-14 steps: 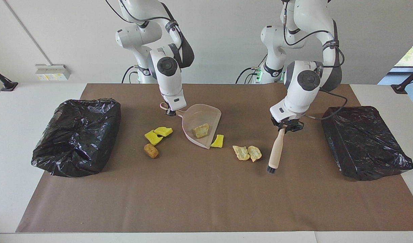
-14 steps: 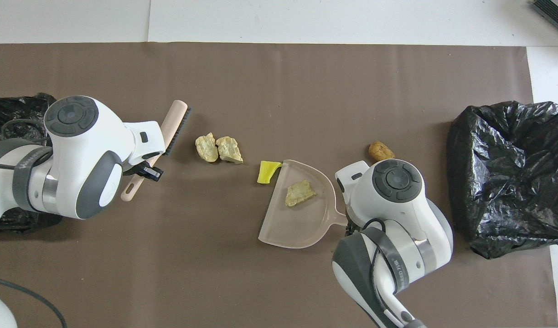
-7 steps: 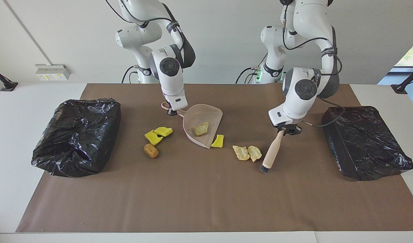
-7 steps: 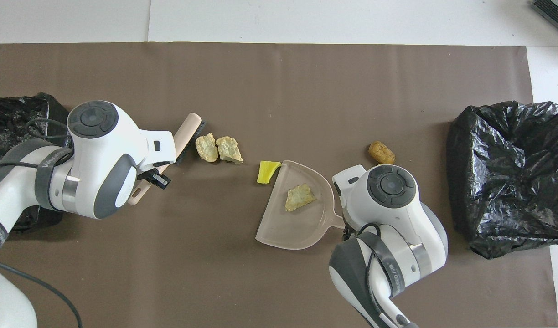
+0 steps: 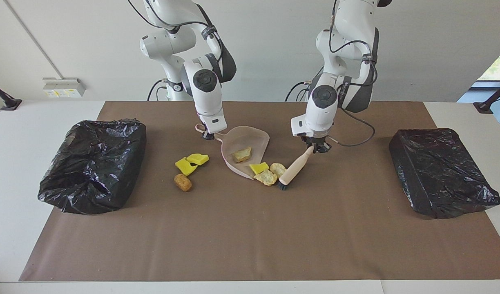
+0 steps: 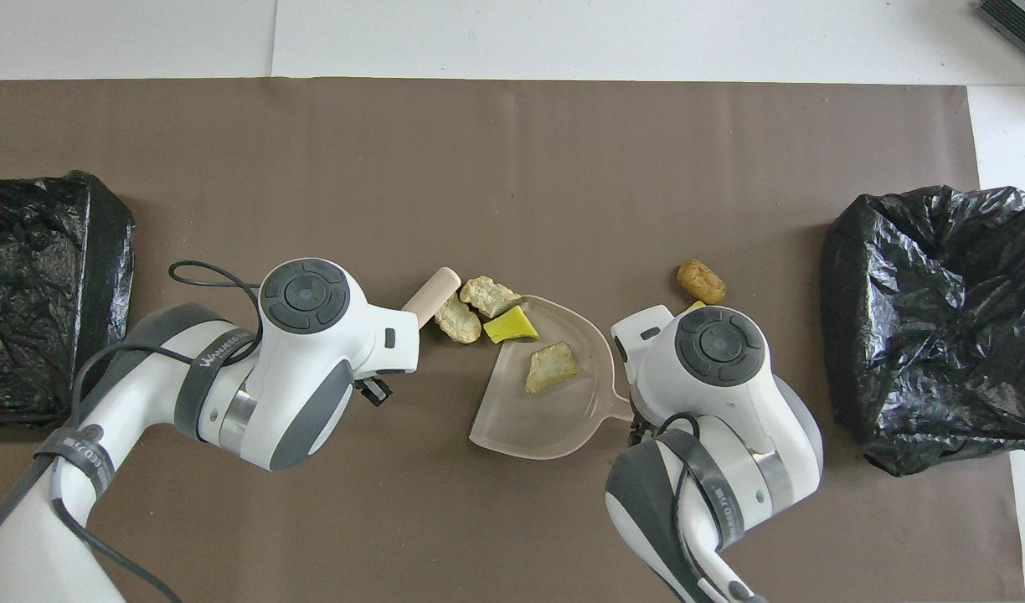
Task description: Sweep and dump trash in bin
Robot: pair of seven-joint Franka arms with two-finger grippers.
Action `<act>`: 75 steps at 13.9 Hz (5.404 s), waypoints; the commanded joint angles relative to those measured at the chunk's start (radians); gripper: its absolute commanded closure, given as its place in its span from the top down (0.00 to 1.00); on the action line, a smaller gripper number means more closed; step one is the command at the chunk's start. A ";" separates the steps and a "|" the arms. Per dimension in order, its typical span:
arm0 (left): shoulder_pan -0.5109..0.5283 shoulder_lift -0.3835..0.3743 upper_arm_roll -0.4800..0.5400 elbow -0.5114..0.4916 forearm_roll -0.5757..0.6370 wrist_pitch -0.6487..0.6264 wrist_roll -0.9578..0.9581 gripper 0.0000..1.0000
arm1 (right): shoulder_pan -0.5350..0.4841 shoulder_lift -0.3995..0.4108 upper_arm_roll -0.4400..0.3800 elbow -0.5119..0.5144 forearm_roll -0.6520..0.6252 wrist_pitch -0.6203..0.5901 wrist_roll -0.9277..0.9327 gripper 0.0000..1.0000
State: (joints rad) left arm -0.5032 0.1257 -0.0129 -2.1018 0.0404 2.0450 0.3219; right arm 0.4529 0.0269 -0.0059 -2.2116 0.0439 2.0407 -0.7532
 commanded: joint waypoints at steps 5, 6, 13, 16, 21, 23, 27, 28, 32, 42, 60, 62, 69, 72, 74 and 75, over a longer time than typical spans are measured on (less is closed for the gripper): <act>-0.184 -0.090 0.016 -0.087 -0.108 0.012 -0.108 0.00 | 0.006 -0.015 0.004 -0.031 -0.018 0.029 0.048 0.00; -0.204 -0.093 0.016 -0.083 -0.115 0.009 -0.151 0.00 | 0.006 -0.016 0.004 -0.031 -0.018 0.027 0.048 0.00; -0.178 -0.077 0.030 -0.049 -0.140 -0.002 -0.564 0.00 | 0.006 -0.015 0.004 -0.031 -0.018 0.024 0.048 0.00; -0.123 -0.090 0.030 -0.047 -0.134 -0.005 -0.633 0.00 | 0.006 -0.016 0.004 -0.031 -0.018 0.021 0.048 0.00; -0.132 -0.127 0.024 -0.087 -0.132 -0.029 -0.803 0.00 | -0.010 -0.027 0.001 -0.004 -0.018 -0.032 0.034 0.00; -0.150 -0.153 0.022 -0.131 -0.134 -0.006 -0.813 0.00 | -0.035 -0.074 -0.005 0.003 -0.019 -0.050 0.029 0.00; -0.216 -0.204 0.021 -0.214 -0.134 0.070 -0.928 0.00 | -0.221 -0.122 -0.006 0.102 -0.019 -0.095 -0.130 0.00; -0.248 -0.208 0.019 -0.219 -0.134 0.076 -0.969 0.00 | -0.284 -0.117 -0.006 0.154 -0.018 -0.117 -0.161 0.00; -0.444 -0.225 0.018 -0.231 -0.145 0.081 -1.250 0.00 | -0.520 -0.096 -0.008 0.288 -0.018 -0.223 -0.299 0.00; -0.676 -0.267 0.016 -0.398 -0.212 0.259 -1.384 0.00 | -0.907 -0.027 -0.009 0.383 -0.378 -0.091 -0.785 0.00; -0.148 0.031 0.034 0.288 -0.024 0.019 -0.694 1.00 | -0.810 -0.040 0.034 0.366 -0.986 0.122 -1.302 0.00; -0.056 0.009 0.042 0.370 -0.025 -0.034 -0.592 1.00 | -0.815 -0.082 0.034 0.365 -0.981 0.115 -1.305 0.00; 0.245 -0.090 0.042 0.600 -0.033 -0.409 -0.298 1.00 | -0.801 -0.202 0.040 0.392 -0.747 -0.140 -0.969 0.00; 0.308 -0.109 0.044 0.676 -0.036 -0.570 -0.187 1.00 | -0.743 -0.214 0.075 0.385 -0.626 -0.230 -0.728 0.00; 0.348 -0.110 0.042 0.698 -0.046 -0.626 -0.149 1.00 | -0.683 -0.226 0.099 0.374 -0.523 -0.293 -0.535 0.00; 0.357 -0.110 0.042 0.700 -0.066 -0.631 -0.149 1.00 | -0.645 -0.232 0.109 0.371 -0.485 -0.342 -0.385 0.00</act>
State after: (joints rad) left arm -0.1792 0.0011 0.0444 -1.4336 -0.0010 1.4557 0.1470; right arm -0.2394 -0.1774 0.0825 -1.8228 -0.5114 1.7611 -1.3378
